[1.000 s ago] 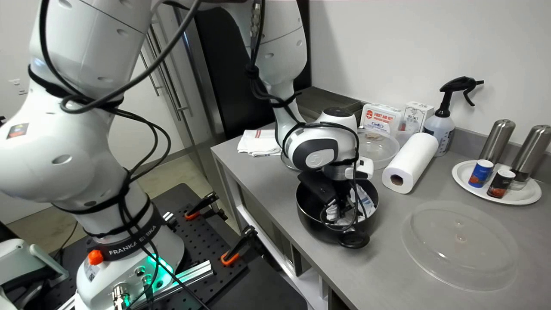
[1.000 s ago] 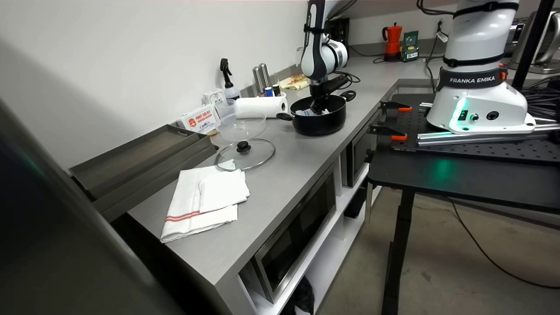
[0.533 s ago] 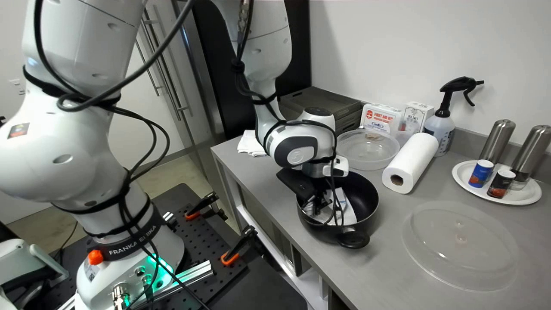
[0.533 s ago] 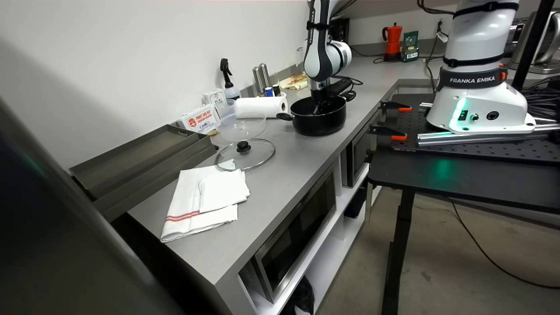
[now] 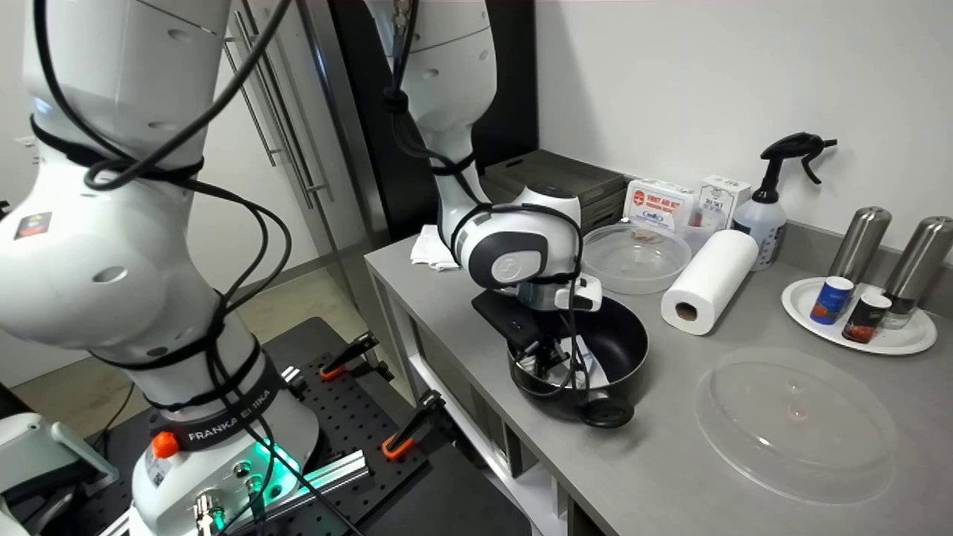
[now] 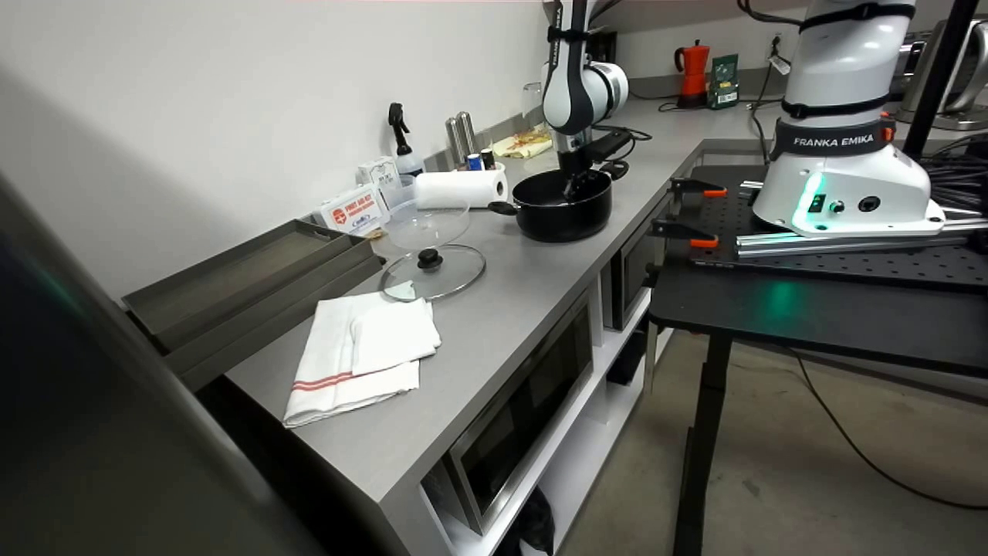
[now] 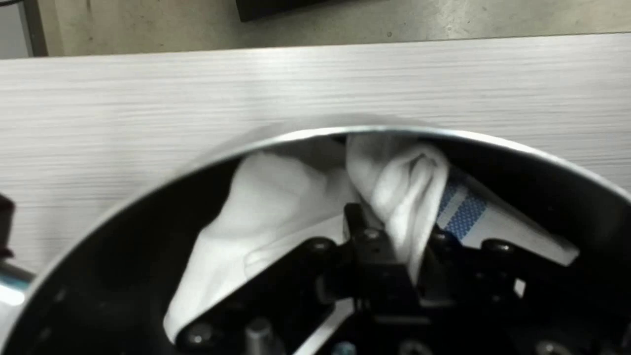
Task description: Pick up the towel from the countertop, wipe inside the black pot and put the towel back on the table.
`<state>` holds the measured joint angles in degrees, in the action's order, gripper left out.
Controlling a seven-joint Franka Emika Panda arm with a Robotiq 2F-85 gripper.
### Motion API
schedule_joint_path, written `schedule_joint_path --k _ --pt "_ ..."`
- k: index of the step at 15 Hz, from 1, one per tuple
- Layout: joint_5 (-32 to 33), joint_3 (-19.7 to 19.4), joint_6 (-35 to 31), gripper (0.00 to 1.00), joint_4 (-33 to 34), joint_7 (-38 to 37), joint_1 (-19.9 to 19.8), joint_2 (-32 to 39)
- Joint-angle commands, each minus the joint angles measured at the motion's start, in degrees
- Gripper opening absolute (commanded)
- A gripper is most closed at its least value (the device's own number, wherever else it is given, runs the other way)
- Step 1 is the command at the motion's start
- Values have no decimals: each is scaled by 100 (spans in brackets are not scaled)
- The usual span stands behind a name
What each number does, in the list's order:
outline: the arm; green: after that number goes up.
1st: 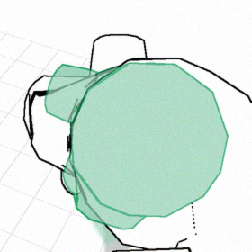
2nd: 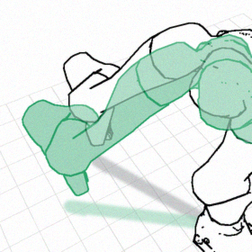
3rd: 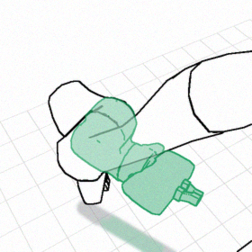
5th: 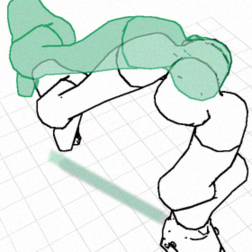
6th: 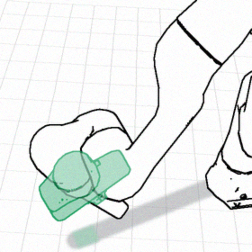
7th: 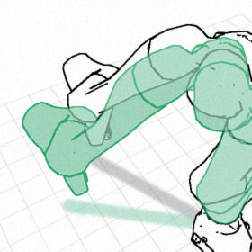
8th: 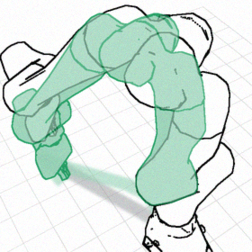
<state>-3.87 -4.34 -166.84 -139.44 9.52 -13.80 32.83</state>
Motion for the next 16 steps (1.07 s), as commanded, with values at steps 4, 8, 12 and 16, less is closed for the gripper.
schedule_joint_path --k 4,8,12,16 --pt "189 -612 166 3 94 -354 153 16" --pt "177 -559 157 3 47 -304 126 -25" --pt "133 -314 186 3 -12 -175 49 -84" --pt "105 -88 201 3 -43 -113 13 -98"
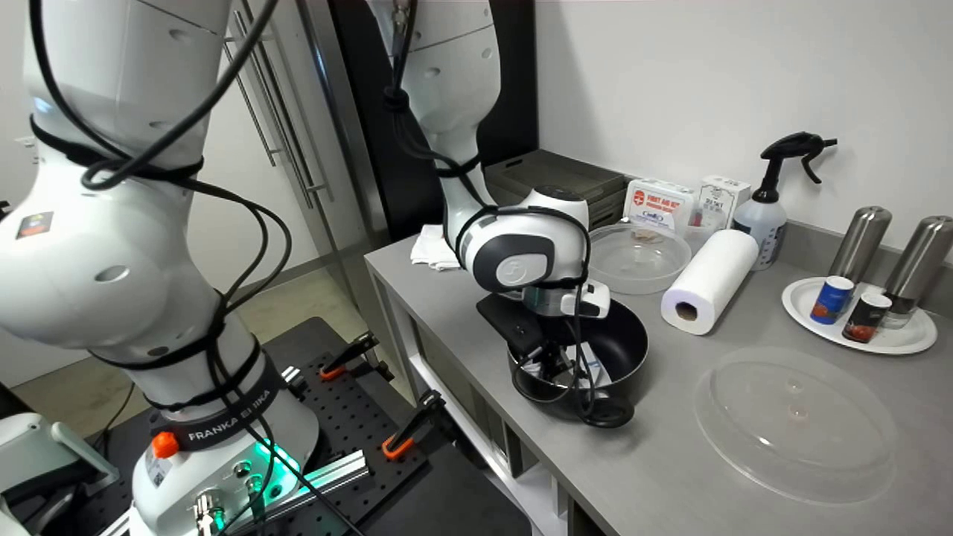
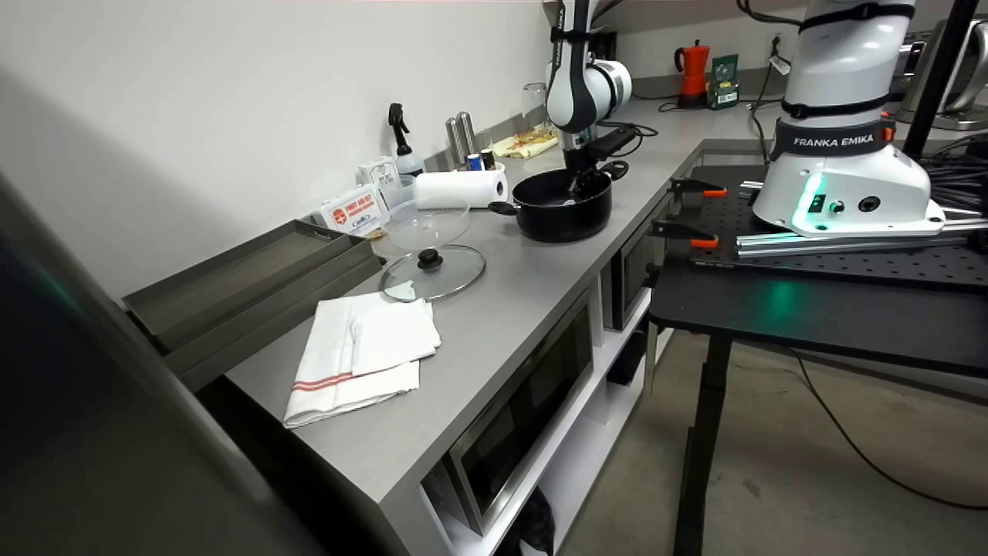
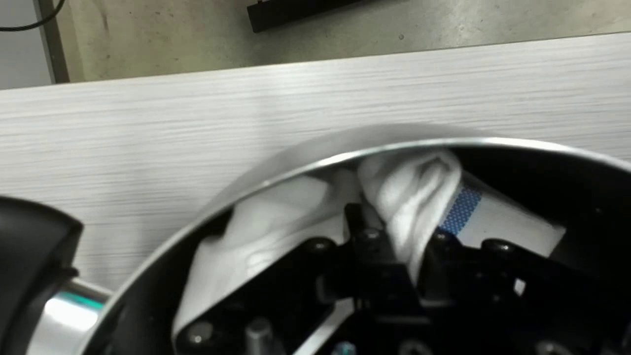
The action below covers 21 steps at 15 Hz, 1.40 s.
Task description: Pick up the towel from the countertop, wipe inside the black pot and put the towel back on the table.
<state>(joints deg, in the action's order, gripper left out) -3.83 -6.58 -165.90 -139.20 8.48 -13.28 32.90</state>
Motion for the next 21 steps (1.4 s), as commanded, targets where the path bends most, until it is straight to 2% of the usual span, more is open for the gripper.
schedule_joint_path --k 1,5,14,21 --pt "97 174 111 3 -66 -1 -45 -107" --pt "73 229 119 3 42 -28 -57 -36" --pt "-44 615 322 3 589 91 -336 491" --pt "-53 751 211 3 685 91 -371 457"
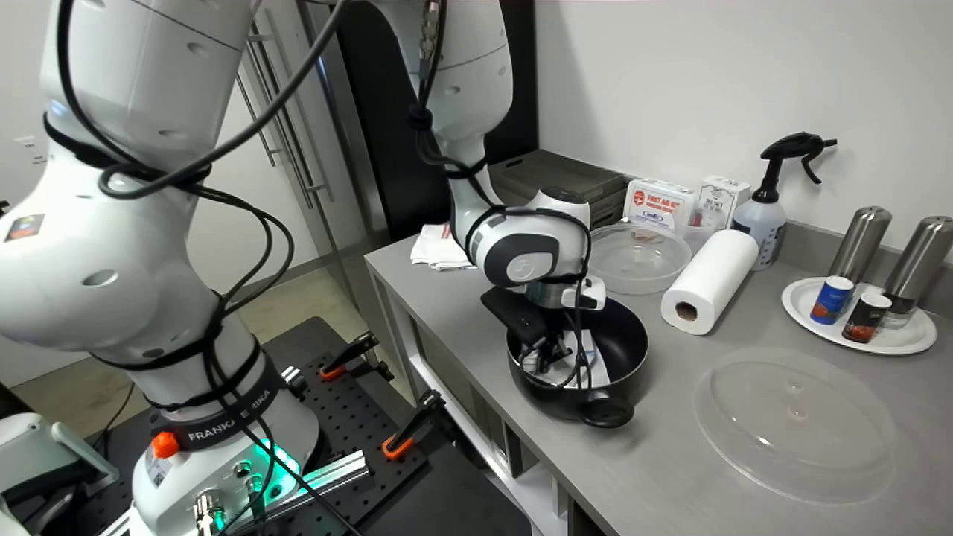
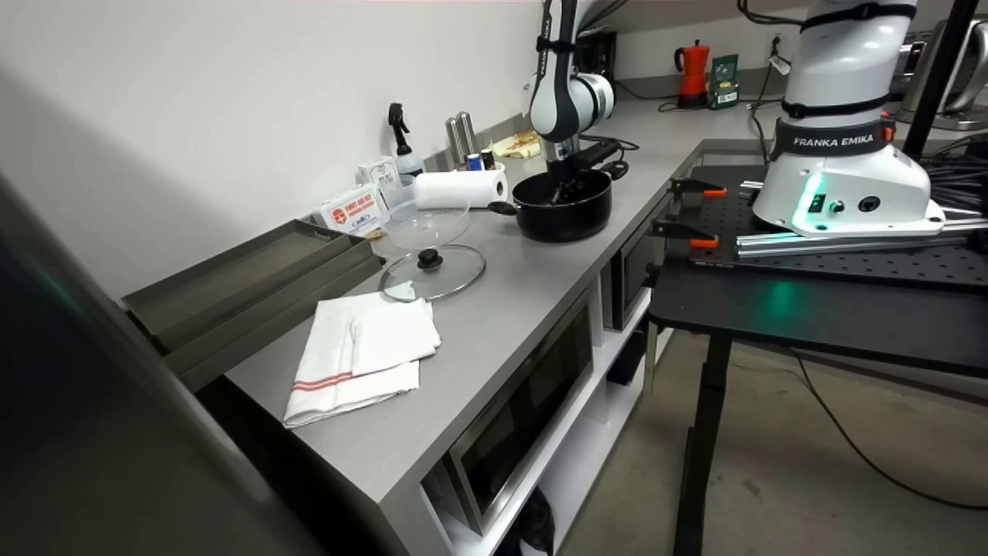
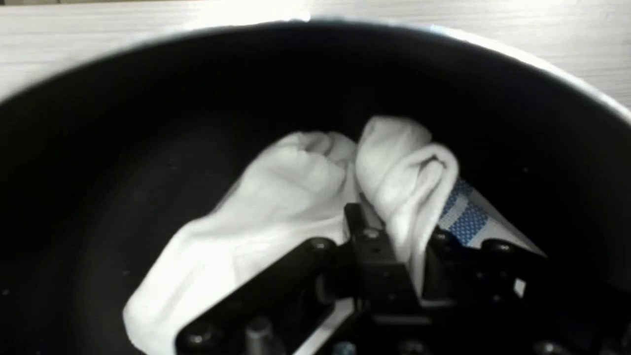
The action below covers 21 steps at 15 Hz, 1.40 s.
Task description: Pick up the towel from the countertop, wipe inside the black pot and put the towel back on the table.
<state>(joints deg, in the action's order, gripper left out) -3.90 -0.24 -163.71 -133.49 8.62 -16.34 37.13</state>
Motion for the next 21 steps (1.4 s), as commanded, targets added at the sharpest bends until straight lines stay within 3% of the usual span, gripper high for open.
schedule_joint_path --k 1,15,21 --pt "-46 127 -38 3 118 73 -57 19" --pt "-78 298 -354 3 146 101 -178 -53" --pt "-47 337 -591 3 -140 97 -215 -254"
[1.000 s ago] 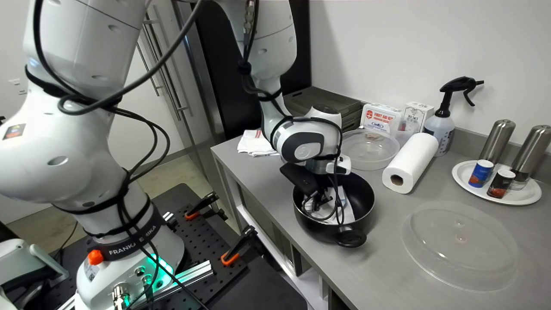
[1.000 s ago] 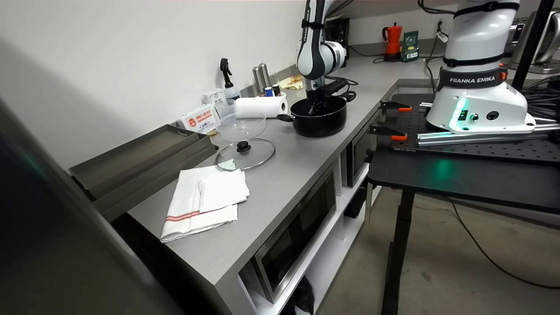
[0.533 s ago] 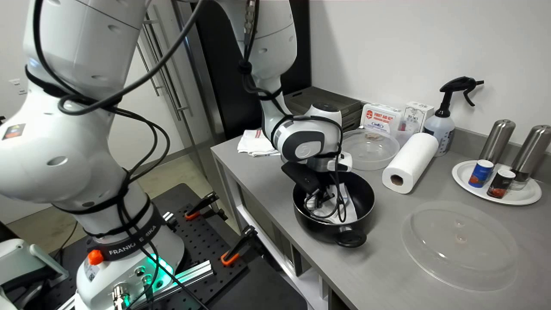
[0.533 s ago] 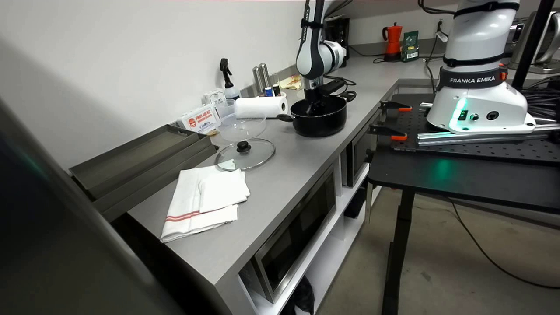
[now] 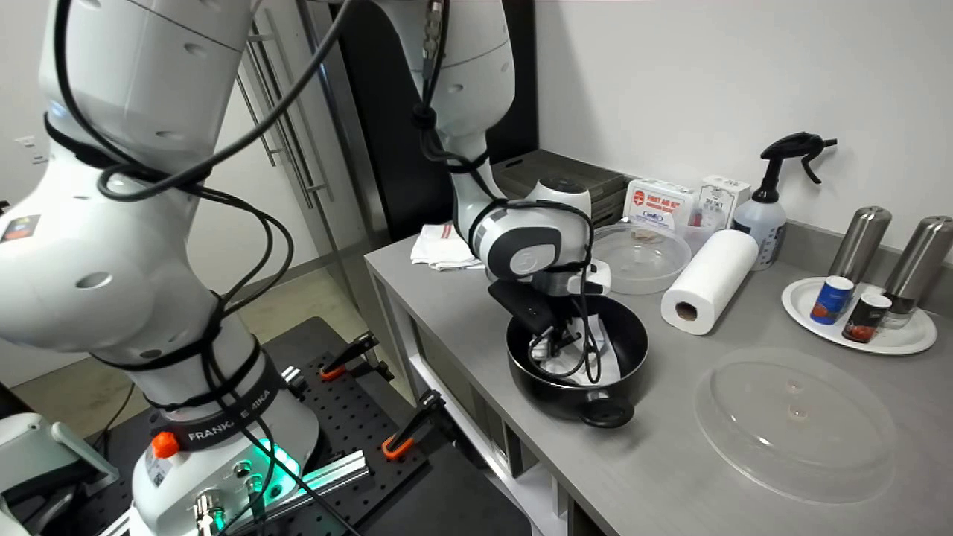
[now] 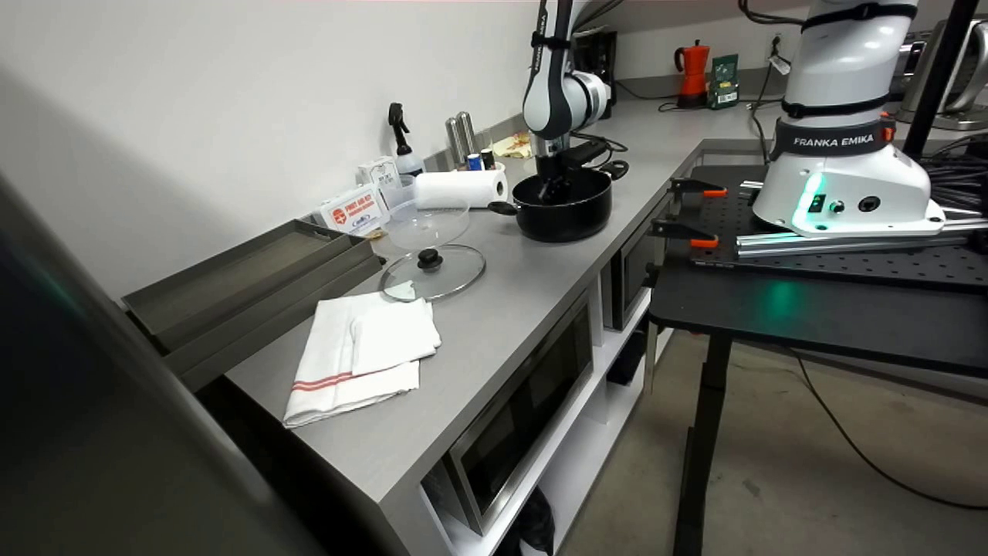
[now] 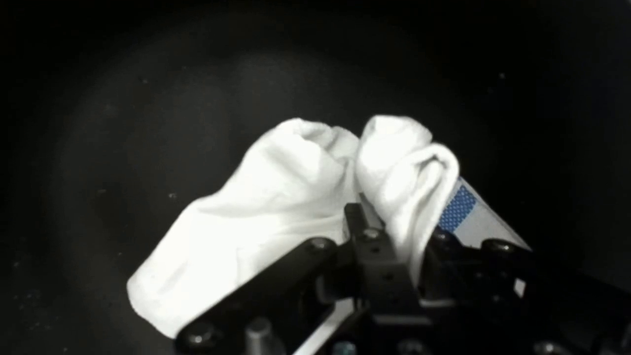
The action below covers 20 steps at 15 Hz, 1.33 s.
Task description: Pick up the towel from the countertop, wipe inside the black pot and put the towel back on the table.
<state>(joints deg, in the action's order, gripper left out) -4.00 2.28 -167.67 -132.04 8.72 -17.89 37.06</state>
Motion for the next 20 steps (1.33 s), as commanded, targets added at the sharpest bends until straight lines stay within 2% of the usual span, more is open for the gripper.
schedule_joint_path --k 1,9,18,20 --pt "-29 77 -229 3 -384 73 -49 -326" --pt "36 24 -715 3 -1428 70 -28 -1329" --pt "-22 105 -1056 3 -2300 199 -89 -2805" --pt "-41 238 -1140 3 -2492 262 -158 -3115"
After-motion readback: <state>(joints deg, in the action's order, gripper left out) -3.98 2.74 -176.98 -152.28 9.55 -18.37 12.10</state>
